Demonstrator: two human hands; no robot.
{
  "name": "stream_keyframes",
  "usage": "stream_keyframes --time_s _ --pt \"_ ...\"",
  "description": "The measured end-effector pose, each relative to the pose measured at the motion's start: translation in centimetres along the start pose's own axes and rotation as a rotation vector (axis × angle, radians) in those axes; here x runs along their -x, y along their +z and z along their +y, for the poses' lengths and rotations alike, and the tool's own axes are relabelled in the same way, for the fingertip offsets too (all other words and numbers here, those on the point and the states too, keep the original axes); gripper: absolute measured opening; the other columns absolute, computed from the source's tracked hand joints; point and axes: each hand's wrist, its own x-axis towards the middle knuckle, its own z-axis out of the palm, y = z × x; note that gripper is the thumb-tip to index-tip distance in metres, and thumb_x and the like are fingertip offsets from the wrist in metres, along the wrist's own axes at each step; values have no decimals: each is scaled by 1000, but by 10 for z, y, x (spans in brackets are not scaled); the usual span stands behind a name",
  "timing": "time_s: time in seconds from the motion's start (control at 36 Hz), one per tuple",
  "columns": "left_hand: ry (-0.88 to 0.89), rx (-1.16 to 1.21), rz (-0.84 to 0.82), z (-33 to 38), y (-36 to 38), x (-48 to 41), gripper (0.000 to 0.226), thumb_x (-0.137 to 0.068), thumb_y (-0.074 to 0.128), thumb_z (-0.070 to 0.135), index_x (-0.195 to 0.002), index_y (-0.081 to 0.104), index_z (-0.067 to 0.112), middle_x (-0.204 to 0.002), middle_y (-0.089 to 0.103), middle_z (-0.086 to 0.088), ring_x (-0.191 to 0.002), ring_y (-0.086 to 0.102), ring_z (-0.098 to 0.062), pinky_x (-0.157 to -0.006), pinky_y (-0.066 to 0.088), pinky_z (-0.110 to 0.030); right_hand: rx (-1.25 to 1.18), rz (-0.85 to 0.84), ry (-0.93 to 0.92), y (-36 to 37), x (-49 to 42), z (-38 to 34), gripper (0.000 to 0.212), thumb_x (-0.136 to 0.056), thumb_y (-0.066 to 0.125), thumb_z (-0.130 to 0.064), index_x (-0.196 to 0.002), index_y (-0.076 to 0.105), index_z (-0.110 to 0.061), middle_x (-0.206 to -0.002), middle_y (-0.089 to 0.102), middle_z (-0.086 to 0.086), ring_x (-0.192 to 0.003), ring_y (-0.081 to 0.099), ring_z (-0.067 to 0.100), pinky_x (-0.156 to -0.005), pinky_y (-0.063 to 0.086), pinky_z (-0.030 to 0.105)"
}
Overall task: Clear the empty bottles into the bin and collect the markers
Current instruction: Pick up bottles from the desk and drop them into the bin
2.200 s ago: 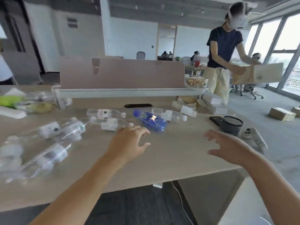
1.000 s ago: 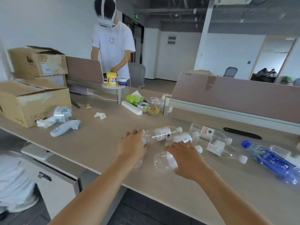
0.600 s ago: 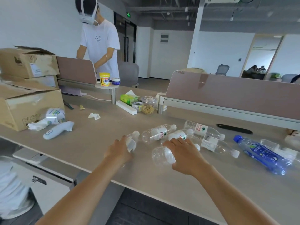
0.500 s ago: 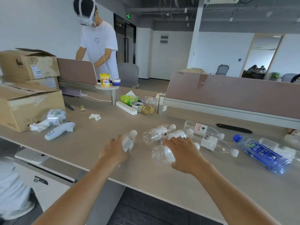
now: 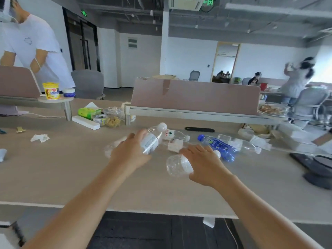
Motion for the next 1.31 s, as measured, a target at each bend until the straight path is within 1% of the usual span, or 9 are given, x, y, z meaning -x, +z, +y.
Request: stream_keyframes --time_s 0.08,0.28,0.36,0.64,0.72,0.81,0.89,1.08,1.31 --pt "114 24 -57 52 31 3 79 -77 69 38 -143 25 39 -133 50 1 -111 58 -26 -81 48 -36 53 -29 105 -2 47 44 74 -75 68 -29 -140 33 -28 -133 48 -4 -121 46 20 -105 35 38" --pt "350 101 -232 192 110 31 88 -75 72 46 -146 22 39 -135 53 -1 -109 60 -27 -86 50 -36 84 -104 396 -3 179 141 76 -71 67 -25 -139 35 -34 -127 49 -10 -118 46 17 -101 34 36" --pt "453 180 -321 251 141 56 94 -73 75 46 -149 20 37 -143 47 1 -117 56 -26 -93 48 -39 104 -121 521 -3 245 170 70 -73 71 -33 -134 37 -36 -123 49 -12 -118 47 16 -101 33 35" --pt "768 240 -632 405 238 165 89 -77 68 54 -149 19 37 -143 46 2 -117 55 -22 -90 48 -35 90 -246 877 5 449 209 72 -74 69 -30 -138 36 -35 -135 48 -9 -126 44 18 -109 30 39" --pt "815 211 -716 438 269 194 85 -79 64 50 -150 19 36 -147 41 2 -117 56 -22 -88 48 -35 77 -298 949 4 492 211 73 -75 71 -39 -138 34 -35 -137 45 -8 -127 42 18 -110 28 40" --pt "853 188 -803 462 300 218 83 -80 63 45 -150 21 32 -147 40 1 -117 56 -23 -91 50 -36 72 -356 1006 5 526 211 71 -78 67 -49 -138 34 -33 -138 45 -5 -127 42 20 -111 28 42" --pt "874 151 -852 477 324 233 81 -79 64 46 -148 27 29 -146 42 -2 -122 51 -26 -96 48 -39 89 -380 1037 19 551 211 69 -78 69 -39 -138 35 -32 -137 46 -3 -126 43 22 -109 29 43" --pt "870 242 -784 488 350 229 63 -77 71 39 -135 50 25 -132 55 -2 -118 54 -24 -97 47 -42 101 -397 1023 58 564 223 69 -78 71 -24 -137 34 -30 -136 47 -1 -123 45 23 -108 32 44" --pt "855 200 -738 468 336 206 53 -83 69 40 -132 54 26 -129 61 4 -118 55 -16 -98 47 -34 59 -426 1038 113 522 246 68 -81 66 -11 -139 32 -26 -136 45 1 -123 43 24 -102 34 41"
